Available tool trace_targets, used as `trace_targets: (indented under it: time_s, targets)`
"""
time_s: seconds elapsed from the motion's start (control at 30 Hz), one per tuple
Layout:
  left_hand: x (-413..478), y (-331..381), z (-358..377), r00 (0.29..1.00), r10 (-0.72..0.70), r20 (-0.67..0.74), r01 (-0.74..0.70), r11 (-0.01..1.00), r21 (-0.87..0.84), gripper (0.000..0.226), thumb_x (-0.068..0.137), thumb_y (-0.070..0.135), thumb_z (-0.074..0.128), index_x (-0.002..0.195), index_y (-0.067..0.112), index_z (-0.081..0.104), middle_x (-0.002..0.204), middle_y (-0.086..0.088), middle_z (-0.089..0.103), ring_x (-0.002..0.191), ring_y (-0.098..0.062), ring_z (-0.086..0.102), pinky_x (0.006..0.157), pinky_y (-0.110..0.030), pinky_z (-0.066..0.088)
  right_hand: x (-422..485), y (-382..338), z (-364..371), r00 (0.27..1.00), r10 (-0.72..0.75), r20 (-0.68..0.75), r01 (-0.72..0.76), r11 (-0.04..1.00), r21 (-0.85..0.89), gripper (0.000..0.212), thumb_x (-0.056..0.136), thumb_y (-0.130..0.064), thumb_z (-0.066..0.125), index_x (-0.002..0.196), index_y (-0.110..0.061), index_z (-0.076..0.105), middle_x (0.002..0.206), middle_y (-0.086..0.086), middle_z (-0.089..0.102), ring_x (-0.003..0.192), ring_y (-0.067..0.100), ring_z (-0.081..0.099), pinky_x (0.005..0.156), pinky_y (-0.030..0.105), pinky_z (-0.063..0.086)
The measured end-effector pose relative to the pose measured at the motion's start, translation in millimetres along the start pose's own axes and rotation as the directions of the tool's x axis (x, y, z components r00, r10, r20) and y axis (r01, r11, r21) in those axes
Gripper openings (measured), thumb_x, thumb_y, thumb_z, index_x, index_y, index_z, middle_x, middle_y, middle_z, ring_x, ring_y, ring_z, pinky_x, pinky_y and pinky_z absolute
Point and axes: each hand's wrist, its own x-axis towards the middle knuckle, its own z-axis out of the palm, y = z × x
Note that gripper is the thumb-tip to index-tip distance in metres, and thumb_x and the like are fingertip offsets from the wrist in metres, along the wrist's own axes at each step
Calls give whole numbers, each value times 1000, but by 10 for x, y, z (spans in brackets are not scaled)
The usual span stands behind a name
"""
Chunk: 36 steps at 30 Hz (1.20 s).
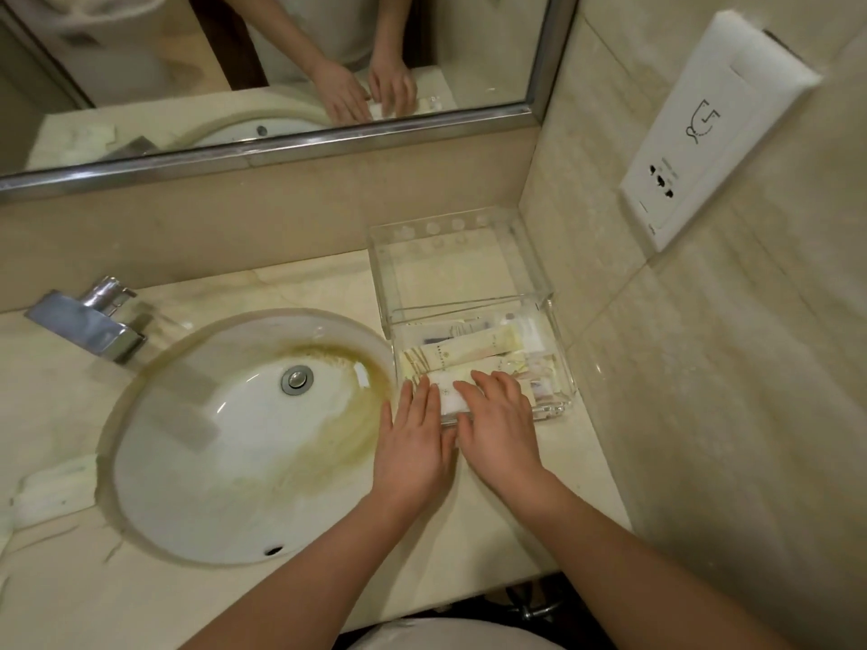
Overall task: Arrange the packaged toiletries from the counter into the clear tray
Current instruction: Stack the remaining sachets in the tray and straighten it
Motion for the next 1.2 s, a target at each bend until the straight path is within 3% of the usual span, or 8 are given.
trace_targets:
  time_s: [0.3,0.53,0.73,0.87,0.97,1.03,1.13,1.2]
  targets:
    - [-190,9,-71,999,-43,-24,41,997,-62,69,94,38,25,155,7,14,164,-11,11,152,-28,2,120,-49,6,-35,-160,-69,1000,-2,-20,3,998,56,48,89,-19,53,137,-21,55,150,6,46,140,30,30,111,48,30]
    - [-746,-614,-310,917,-365,-160,309,905,-293,64,98,24,40,154,5,15,164,-8,15,152,-25,1,122,-43,6,0,-866,144,958,-284,-47,288,945,154,46,85,-24,55,130,-16,61,136,10,58,127,32,45,107,44,38]
    - [-1612,-1849,-559,727,-629,-275,493,757,-428,58,94,12,46,150,3,30,157,-12,32,149,-31,17,120,-41,22,-148,-2099,663,857,-498,132,459,854,243,45,92,-23,58,136,-16,55,135,4,59,127,30,46,105,35,35]
    - [-2123,-2706,-714,577,-737,-351,541,667,-512,47,83,-7,50,130,1,57,130,-20,57,124,-36,49,107,-43,40,-214,-2883,1051,818,-506,275,445,858,255,47,94,-30,55,140,-21,50,141,1,55,132,25,42,107,33,34]
    - [-2520,-3533,-885,472,-810,-348,629,586,-510,43,83,-8,52,121,6,66,128,-20,58,120,-36,52,101,-41,43,-229,-3598,1336,804,-502,319,441,863,249,43,93,-29,57,135,-20,55,136,2,58,129,25,44,103,32,35]
    - [-2655,-4008,-985,501,-805,-317,666,593,-454,45,82,-1,59,126,10,64,135,-19,53,126,-36,46,104,-41,40,-174,-3935,1506,801,-512,312,464,859,218,41,91,-27,60,131,-17,58,133,5,59,126,27,46,102,33,37]
    - [-2724,-4513,-1041,766,-643,-25,624,751,-216,87,76,18,69,152,23,27,163,-9,7,150,-31,4,121,-42,13,-83,-4269,1705,820,-480,311,460,877,142,43,87,-27,65,129,-15,58,132,6,58,123,29,47,100,36,40]
    - [-2703,-4676,-1038,852,-494,172,511,857,-70,110,72,27,73,156,28,3,163,0,-13,149,-27,-18,122,-48,-1,-57,-4365,1773,831,-447,329,444,891,90,48,86,-28,66,131,-16,55,134,6,56,122,30,47,98,37,42]
